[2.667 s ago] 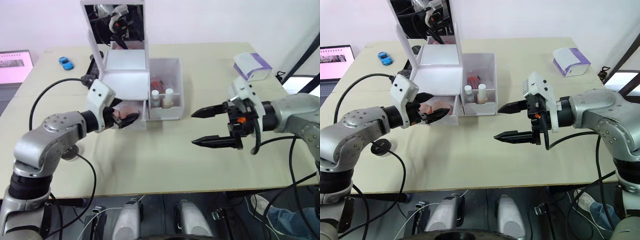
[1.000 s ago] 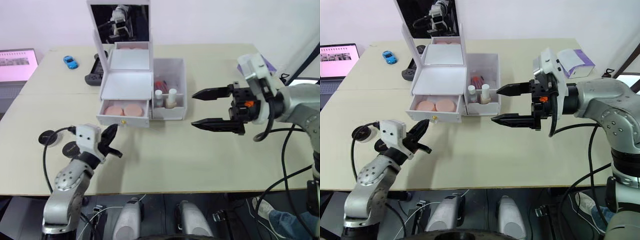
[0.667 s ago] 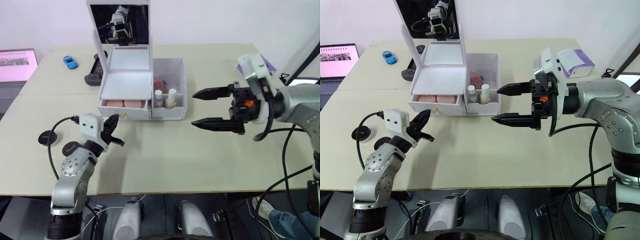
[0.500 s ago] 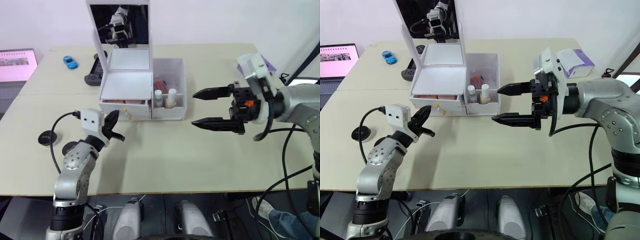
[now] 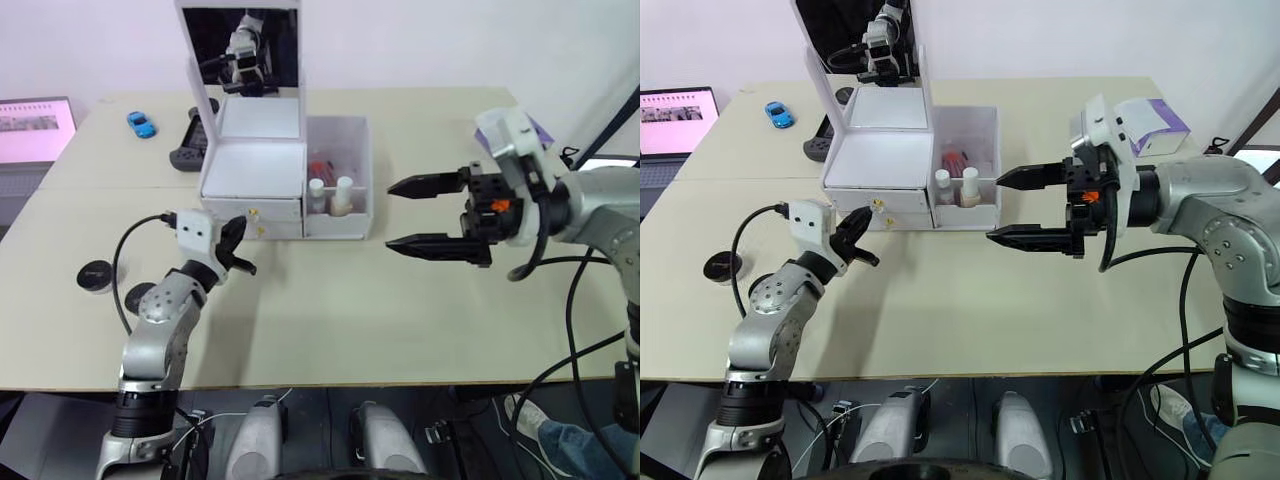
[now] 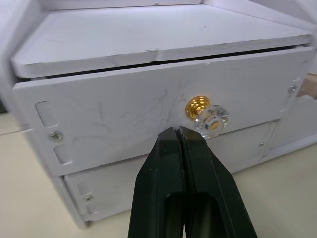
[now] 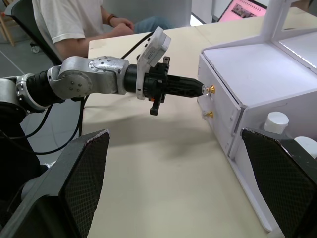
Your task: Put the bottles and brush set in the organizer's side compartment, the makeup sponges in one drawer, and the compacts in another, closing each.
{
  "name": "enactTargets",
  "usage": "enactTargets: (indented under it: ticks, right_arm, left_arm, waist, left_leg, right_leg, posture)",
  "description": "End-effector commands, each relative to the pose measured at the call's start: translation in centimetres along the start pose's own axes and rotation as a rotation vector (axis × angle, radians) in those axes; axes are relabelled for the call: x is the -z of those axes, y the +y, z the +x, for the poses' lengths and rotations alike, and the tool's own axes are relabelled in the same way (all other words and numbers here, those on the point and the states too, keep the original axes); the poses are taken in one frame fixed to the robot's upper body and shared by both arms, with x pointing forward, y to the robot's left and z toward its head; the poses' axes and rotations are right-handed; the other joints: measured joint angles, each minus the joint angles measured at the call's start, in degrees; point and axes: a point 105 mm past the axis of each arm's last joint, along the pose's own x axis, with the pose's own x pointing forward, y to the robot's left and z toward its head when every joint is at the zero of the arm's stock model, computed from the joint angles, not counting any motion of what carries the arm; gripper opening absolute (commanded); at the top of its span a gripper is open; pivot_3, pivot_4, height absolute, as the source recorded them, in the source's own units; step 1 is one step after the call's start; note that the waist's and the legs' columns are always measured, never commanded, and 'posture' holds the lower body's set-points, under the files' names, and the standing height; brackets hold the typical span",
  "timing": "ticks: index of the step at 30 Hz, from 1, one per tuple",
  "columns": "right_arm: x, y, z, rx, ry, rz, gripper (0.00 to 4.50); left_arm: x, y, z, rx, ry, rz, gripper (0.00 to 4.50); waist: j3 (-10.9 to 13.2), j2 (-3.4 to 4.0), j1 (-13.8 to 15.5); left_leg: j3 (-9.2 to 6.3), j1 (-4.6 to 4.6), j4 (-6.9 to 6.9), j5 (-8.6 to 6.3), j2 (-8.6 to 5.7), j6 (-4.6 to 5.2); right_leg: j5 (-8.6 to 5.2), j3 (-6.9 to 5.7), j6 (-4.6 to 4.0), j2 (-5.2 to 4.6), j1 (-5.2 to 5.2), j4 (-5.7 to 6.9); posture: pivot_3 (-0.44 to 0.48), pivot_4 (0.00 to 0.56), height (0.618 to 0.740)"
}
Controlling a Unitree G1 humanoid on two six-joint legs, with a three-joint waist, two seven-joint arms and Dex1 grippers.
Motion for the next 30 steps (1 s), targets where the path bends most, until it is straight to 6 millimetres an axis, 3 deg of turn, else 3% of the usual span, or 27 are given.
enactTargets:
  ticks: [1, 9, 18, 25, 30]
  right_arm:
    - [-0.8, -0.1, -0.6, 0.018, -0.008, -0.051, 4.50]
    - [-0.5, 1.1, 0.5, 0.006, -0.007, -0.058, 4.50]
    - [-0.7, 1.4, 1.0, -0.001, -0.011, -0.062, 4.50]
    - [-0.6, 1.5, 1.1, -0.006, -0.011, -0.053, 4.50]
    - [0.1, 1.2, 0.8, 0.006, 0.003, -0.025, 4.50]
  left_arm:
    - [-1.8, -0.6, 0.4, 0.028, -0.064, 0.019, 0.05]
    - [-1.4, 1.8, 0.2, -0.054, -0.036, 0.020, 0.05]
    - [-1.7, 1.3, 1.3, -0.054, -0.055, 0.024, 0.05]
    - [-1.9, 1.3, 0.0, -0.041, -0.051, 0.010, 0.05]
    - [-2.0, 1.6, -2.3, -0.008, -0.029, 0.016, 0.05]
  waist:
    - [0.00, 0.00, 0.00]
    - [0.01, -0.01, 0.00]
    - [0.01, -0.01, 0.12]
    - [0.01, -0.01, -0.01]
    - [0.01, -0.01, -0.29]
  left_leg:
    - [0.00, 0.00, 0.00, 0.00, 0.00, 0.00]
    - [-0.01, -0.02, 0.01, 0.00, 0.00, 0.00]
    - [-0.06, -0.02, 0.04, 0.00, -0.01, 0.00]
    - [-0.05, -0.02, 0.01, 0.00, -0.01, 0.00]
    - [-0.05, -0.01, -0.03, 0.00, 0.01, 0.00]
  right_leg:
    - [0.00, 0.00, 0.00, 0.00, 0.00, 0.00]
    - [0.00, 0.00, 0.01, 0.00, -0.01, 0.02]
    - [0.00, -0.04, 0.01, 0.00, 0.03, 0.04]
    - [0.01, -0.03, 0.01, 0.00, 0.01, 0.04]
    - [0.01, -0.02, 0.01, 0.00, -0.04, 0.05]
  posture:
    - [0.000, 0.150, 0.740]
    - [0.000, 0.150, 0.740]
    - [0.000, 0.150, 0.740]
    - [0.000, 0.150, 0.740]
    - [0.000, 0.150, 0.740]
